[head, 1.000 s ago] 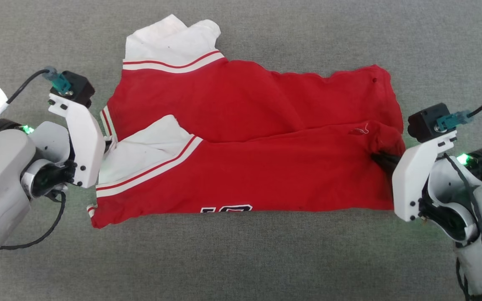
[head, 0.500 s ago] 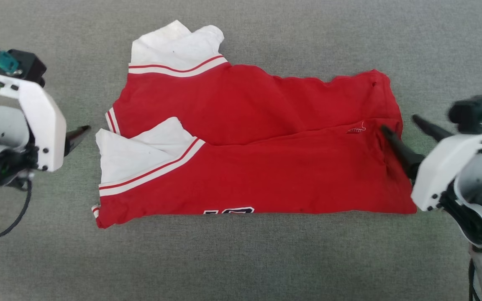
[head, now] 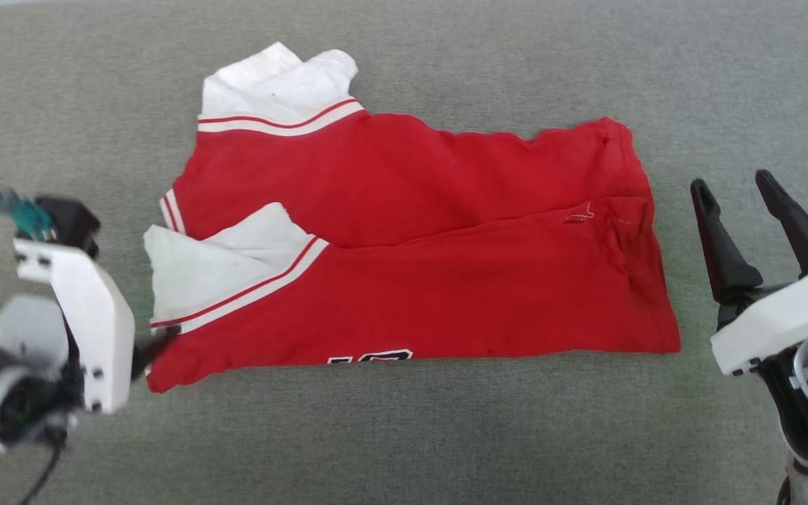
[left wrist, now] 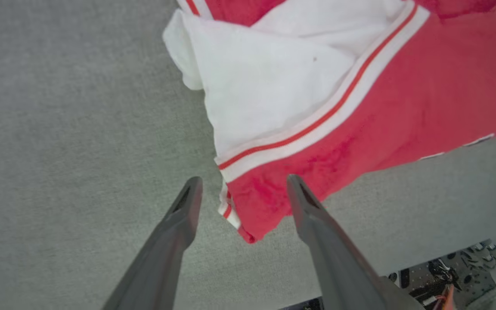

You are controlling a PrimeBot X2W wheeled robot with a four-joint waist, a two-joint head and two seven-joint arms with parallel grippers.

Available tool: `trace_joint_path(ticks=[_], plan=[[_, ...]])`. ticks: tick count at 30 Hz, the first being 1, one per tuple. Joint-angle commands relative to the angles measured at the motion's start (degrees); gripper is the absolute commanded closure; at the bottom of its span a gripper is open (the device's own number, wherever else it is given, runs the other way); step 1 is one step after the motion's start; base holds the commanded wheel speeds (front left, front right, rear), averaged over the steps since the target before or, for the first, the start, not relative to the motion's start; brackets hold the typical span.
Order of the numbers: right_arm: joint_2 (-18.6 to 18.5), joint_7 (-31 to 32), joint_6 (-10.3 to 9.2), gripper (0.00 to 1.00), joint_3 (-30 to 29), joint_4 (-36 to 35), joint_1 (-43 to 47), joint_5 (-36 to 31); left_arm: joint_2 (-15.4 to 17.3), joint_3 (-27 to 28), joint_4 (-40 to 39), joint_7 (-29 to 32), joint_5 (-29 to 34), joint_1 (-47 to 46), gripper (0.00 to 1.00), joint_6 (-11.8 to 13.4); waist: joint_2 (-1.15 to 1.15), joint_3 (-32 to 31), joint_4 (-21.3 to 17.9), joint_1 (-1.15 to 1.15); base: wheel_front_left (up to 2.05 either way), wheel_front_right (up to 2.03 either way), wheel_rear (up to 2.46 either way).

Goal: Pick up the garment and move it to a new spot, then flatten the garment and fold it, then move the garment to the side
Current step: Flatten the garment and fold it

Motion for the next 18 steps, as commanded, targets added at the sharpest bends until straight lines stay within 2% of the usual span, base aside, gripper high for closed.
trace_joint_path(ticks=[1,4,7,13,18], plan=[[0.9,-0.78,0.0,0.0,-0.67,-0.89,1.05,-1.1,0.9,-0.43,-1.82,0.27,-0.5,1.56,0.0,1.51,0.0,0.33,-0.6,0.0,0.0,0.0,0.0],[2.44,-1.08,0.0,0.0,-1.46,-1.9,2.32,-1.27,1.94,-1.2,-4.33,0.47,-1.17,3.46,0.0,4.01,0.0,0.73,-1.37,0.0,0.0,0.0,0.0],[3.33,-0.46,0.0,0.0,-1.85,-2.84,3.44,-1.43,2.54,-2.02,-4.59,0.93,-1.06,4.64,0.0,5.5,0.0,1.18,-2.06,0.0,0.0,0.0,0.0],[4.46,1.26,0.0,0.0,-0.99,-3.0,4.79,-0.53,-0.16,-1.71,1.96,-1.64,-1.03,5.27,0.0,3.63,0.0,2.01,-3.0,0.0,0.0,0.0,0.0],[4.0,6.18,0.0,0.0,0.49,-1.32,6.29,0.46,-3.37,-3.03,8.56,-1.09,-1.89,6.27,0.0,1.23,0.0,2.4,-3.25,0.0,0.0,0.0,0.0]])
